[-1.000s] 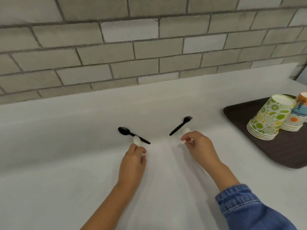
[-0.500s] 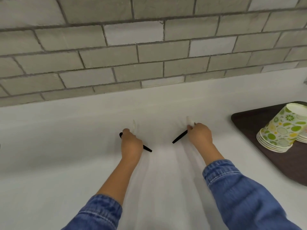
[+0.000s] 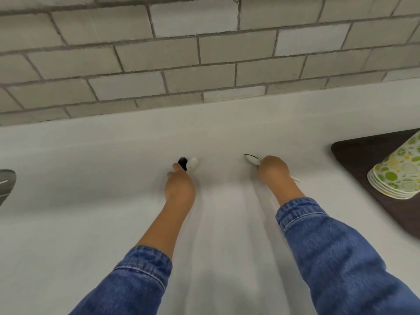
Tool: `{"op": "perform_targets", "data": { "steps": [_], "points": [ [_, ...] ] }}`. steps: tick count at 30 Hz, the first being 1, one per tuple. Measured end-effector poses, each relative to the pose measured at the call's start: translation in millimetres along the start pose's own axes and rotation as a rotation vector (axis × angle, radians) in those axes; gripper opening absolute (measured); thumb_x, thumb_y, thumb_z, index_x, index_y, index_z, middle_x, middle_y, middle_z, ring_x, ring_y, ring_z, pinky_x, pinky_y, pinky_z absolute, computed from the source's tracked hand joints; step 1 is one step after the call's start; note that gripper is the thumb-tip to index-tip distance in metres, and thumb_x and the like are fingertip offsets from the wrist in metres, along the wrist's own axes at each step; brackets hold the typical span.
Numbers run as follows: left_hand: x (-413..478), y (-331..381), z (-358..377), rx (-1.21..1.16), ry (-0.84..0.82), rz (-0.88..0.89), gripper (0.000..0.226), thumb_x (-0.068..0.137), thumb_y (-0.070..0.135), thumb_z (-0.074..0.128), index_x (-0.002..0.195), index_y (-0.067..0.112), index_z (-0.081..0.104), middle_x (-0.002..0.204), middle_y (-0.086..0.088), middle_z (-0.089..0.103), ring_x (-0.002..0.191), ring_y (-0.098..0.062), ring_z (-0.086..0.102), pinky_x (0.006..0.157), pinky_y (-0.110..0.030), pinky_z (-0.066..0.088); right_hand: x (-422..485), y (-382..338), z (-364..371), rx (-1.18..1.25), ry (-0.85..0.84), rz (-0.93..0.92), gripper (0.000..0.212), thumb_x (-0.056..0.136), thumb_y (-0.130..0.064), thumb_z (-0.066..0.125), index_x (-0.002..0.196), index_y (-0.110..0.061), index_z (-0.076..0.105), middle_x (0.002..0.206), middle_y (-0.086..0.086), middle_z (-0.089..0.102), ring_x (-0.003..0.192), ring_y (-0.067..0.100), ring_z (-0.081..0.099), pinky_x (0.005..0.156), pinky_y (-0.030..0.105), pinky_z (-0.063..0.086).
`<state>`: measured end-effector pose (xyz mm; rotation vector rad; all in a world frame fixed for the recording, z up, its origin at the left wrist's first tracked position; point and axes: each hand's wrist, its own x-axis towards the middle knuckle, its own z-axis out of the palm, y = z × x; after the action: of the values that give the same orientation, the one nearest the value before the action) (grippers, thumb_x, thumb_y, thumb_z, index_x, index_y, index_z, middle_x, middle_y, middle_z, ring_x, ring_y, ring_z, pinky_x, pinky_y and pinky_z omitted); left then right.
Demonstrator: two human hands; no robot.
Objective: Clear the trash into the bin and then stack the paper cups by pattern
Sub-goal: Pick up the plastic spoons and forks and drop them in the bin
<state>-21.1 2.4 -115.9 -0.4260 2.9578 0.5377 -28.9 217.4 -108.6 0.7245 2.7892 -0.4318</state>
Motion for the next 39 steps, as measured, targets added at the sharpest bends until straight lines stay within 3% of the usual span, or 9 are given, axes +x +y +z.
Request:
{"op": "perform_targets", "data": {
  "steps": [3, 8, 10, 13, 17, 26, 32, 36, 39],
  "points": [
    [-10, -18, -4, -0.028, -0.003, 0.042, 0.037, 0.093, 0.001, 0.042, 0.129, -0.001, 0.033, 0.123, -0.018, 0.053, 0.109, -0.033, 0.058, 0.081, -0.036, 0.046, -20, 1, 10, -0.007, 0.099, -0.034, 0.025, 0.093, -0.007, 0.042, 0.114, -0.002, 0.055, 0.119, 0.014, 0.059, 0.112, 0.03, 0.055, 0.086, 0.034, 0.043],
    [-45, -64, -16, -0.212, -0.098, 0.12, 0.034, 0.094, 0.0, 0.034, 0.127, 0.002, 0.044, 0.105, -0.015, 0.058, 0.093, -0.03, 0.057, 0.072, -0.031, 0.04, -86, 3, 24, 0.232, 0.172, -0.196, 0.017, 0.098, -0.011, 0.038, 0.111, -0.004, 0.047, 0.093, 0.014, 0.06, 0.087, 0.033, 0.056, 0.065, 0.031, 0.035],
    [-66, -88, -23, -0.349, -0.14, 0.117, 0.031, 0.096, 0.004, 0.03, 0.121, 0.006, 0.047, 0.085, -0.006, 0.053, 0.072, -0.021, 0.052, 0.061, -0.028, 0.038, -124, -1, 30, 0.41, 0.122, -0.236, 0.011, 0.101, -0.017, 0.036, 0.101, -0.008, 0.043, 0.078, 0.006, 0.051, 0.075, 0.028, 0.049, 0.058, 0.032, 0.033],
    [-110, -129, -37, -0.718, -0.199, 0.06, 0.029, 0.096, 0.006, 0.029, 0.113, 0.01, 0.052, 0.076, -0.003, 0.047, 0.063, -0.018, 0.048, 0.056, -0.026, 0.037, -188, -12, 47, 0.716, 0.051, -0.287, 0.018, 0.1, -0.024, 0.036, 0.103, -0.011, 0.048, 0.082, 0.004, 0.054, 0.071, 0.023, 0.05, 0.064, 0.033, 0.039],
    [-179, -196, -56, -1.035, -0.349, 0.045, 0.025, 0.099, 0.011, 0.035, 0.091, 0.016, 0.058, 0.066, -0.001, 0.039, 0.046, -0.012, 0.033, 0.044, -0.022, 0.024, -299, -36, 80, 1.097, -0.179, -0.272, 0.027, 0.101, -0.026, 0.038, 0.106, -0.009, 0.058, 0.067, -0.004, 0.044, 0.049, 0.007, 0.036, 0.05, 0.019, 0.03],
    [-274, -375, -58, -1.01, -0.706, 0.152, 0.042, 0.086, 0.051, 0.043, 0.086, 0.011, 0.056, 0.053, 0.001, 0.038, 0.042, -0.01, 0.027, 0.04, -0.022, 0.02, -476, -57, 220, 1.342, -0.58, -0.366, 0.025, 0.093, -0.035, 0.053, 0.077, -0.02, 0.065, 0.059, -0.004, 0.044, 0.047, 0.008, 0.035, 0.048, 0.02, 0.03],
    [-289, -483, 54, -0.983, -0.87, -0.284, 0.034, 0.101, 0.029, 0.033, 0.097, 0.005, 0.057, 0.051, 0.0, 0.041, 0.04, -0.01, 0.029, 0.041, -0.018, 0.018, -499, -43, 358, 1.298, -0.725, 0.109, 0.02, 0.098, -0.024, 0.048, 0.094, -0.01, 0.063, 0.062, -0.002, 0.052, 0.051, 0.011, 0.044, 0.05, 0.022, 0.038],
    [-275, -526, 167, -0.723, -0.791, -0.296, 0.029, 0.101, 0.019, 0.038, 0.075, 0.008, 0.046, 0.054, -0.002, 0.041, 0.044, -0.013, 0.033, 0.041, -0.02, 0.022, -471, -33, 467, 1.123, -0.798, 0.456, 0.018, 0.098, -0.015, 0.046, 0.091, -0.006, 0.06, 0.062, 0.005, 0.053, 0.047, 0.016, 0.049, 0.046, 0.026, 0.045],
    [-257, -552, 245, -0.571, -0.806, -0.373, 0.024, 0.099, 0.017, 0.043, 0.079, 0.006, 0.051, 0.057, -0.005, 0.045, 0.045, -0.015, 0.037, 0.04, -0.019, 0.024, -445, -24, 545, 1.056, -0.825, 0.631, 0.015, 0.097, -0.011, 0.047, 0.091, 0.0, 0.055, 0.059, 0.008, 0.052, 0.046, 0.02, 0.051, 0.044, 0.027, 0.047]
  ]
}}
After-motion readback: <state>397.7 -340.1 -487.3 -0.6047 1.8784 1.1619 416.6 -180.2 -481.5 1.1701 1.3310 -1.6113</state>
